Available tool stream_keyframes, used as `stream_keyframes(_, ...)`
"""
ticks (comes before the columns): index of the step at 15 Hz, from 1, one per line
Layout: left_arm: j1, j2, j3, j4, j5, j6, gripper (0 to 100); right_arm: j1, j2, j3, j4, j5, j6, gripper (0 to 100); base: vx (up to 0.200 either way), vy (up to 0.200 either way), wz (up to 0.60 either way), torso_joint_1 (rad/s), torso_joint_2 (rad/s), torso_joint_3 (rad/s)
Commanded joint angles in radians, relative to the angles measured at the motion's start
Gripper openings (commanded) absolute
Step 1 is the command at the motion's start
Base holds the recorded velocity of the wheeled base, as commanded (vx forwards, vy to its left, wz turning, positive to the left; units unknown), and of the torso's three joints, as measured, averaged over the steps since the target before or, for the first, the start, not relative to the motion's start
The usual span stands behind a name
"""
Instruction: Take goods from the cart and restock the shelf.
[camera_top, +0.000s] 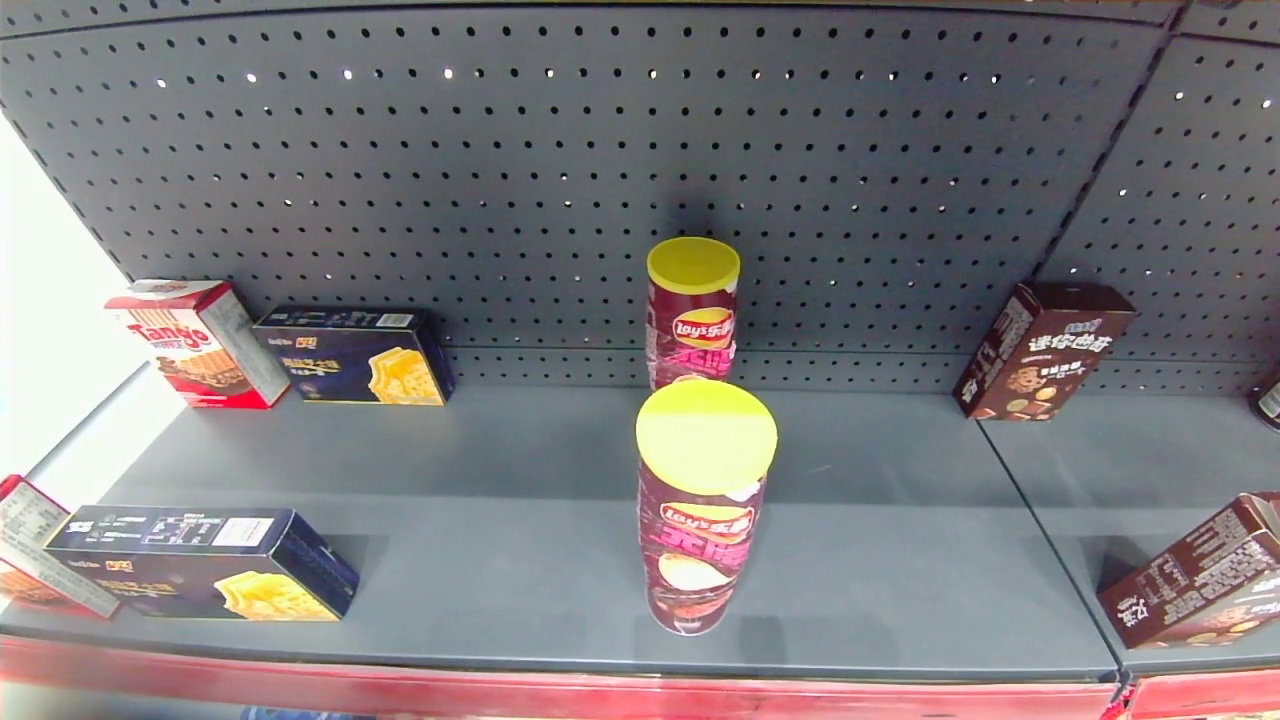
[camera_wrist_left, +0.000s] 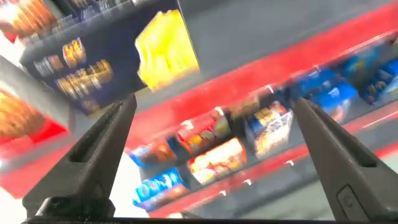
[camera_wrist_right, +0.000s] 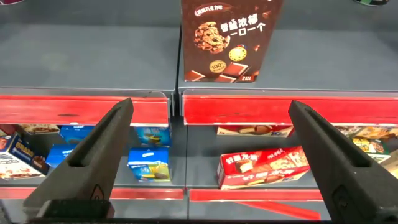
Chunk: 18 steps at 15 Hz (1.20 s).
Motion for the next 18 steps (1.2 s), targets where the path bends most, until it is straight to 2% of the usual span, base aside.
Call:
stream_keyframes(1,0.005,-0.099,-0.003,0.006,-0.003,-0.031,100,0.000,0.000,0.000,0.000,0.000,0.000,100,0.000,0.000,0.00,0.000,0.00,0.000)
stream_keyframes(2,0.055,-0.099,0.005,-0.007,-0.014,-0.077,100,0.000,0.000,0.000,0.000,0.000,0.000,100,0.000,0.000,0.00,0.000,0.00,0.000)
stream_keyframes(3,0.083,-0.009,0.014,-0.025,-0.041,-0.118,100,0.000,0.000,0.000,0.000,0.000,0.000,100,0.000,0.000,0.00,0.000,0.00,0.000)
stream_keyframes(4,0.089,0.029,0.016,-0.027,-0.057,-0.131,100,0.000,0.000,0.000,0.000,0.000,0.000,100,0.000,0.000,0.00,0.000,0.00,0.000)
stream_keyframes(5,0.155,0.082,0.016,-0.018,-0.093,-0.143,100,0.000,0.000,0.000,0.000,0.000,0.000,100,0.000,0.000,0.00,0.000,0.00,0.000)
stream_keyframes(6,0.250,0.074,0.016,-0.018,-0.122,-0.144,100,0.000,0.000,0.000,0.000,0.000,0.000,100,0.000,0.000,0.00,0.000,0.00,0.000)
stream_keyframes(7,0.250,0.074,0.016,-0.018,-0.122,-0.144,100,0.000,0.000,0.000,0.000,0.000,0.000,100,0.000,0.000,0.00,0.000,0.00,0.000)
stream_keyframes(8,0.407,-0.015,0.014,0.038,-0.225,-0.163,100,0.000,0.000,0.000,0.000,0.000,0.000,100,0.000,0.000,0.00,0.000,0.00,0.000)
stream_keyframes(11,0.400,-0.013,0.014,0.033,-0.230,-0.175,100,0.000,0.000,0.000,0.000,0.000,0.000,100,0.000,0.000,0.00,0.000,0.00,0.000)
stream_keyframes(12,0.405,-0.013,0.014,0.033,-0.225,-0.206,100,0.000,0.000,0.000,0.000,0.000,0.000,100,0.000,0.000,0.00,0.000,0.00,0.000)
stream_keyframes(13,0.416,-0.012,0.014,0.033,-0.225,-0.215,100,0.000,0.000,0.000,0.000,0.000,0.000,100,0.000,0.000,0.00,0.000,0.00,0.000)
stream_keyframes(14,0.476,-0.021,0.014,0.033,-0.222,-0.220,100,0.000,0.000,0.000,0.000,0.000,0.000,100,0.000,0.000,0.00,0.000,0.00,0.000)
stream_keyframes(16,0.474,-0.030,0.014,0.033,-0.213,-0.226,100,0.000,0.000,0.000,0.000,0.000,0.000,100,0.000,0.000,0.00,0.000,0.00,0.000)
stream_keyframes(18,0.509,-0.099,0.016,0.032,-0.207,-0.230,100,0.000,0.000,0.000,0.000,0.000,0.000,100,0.000,0.000,0.00,0.000,0.00,0.000)
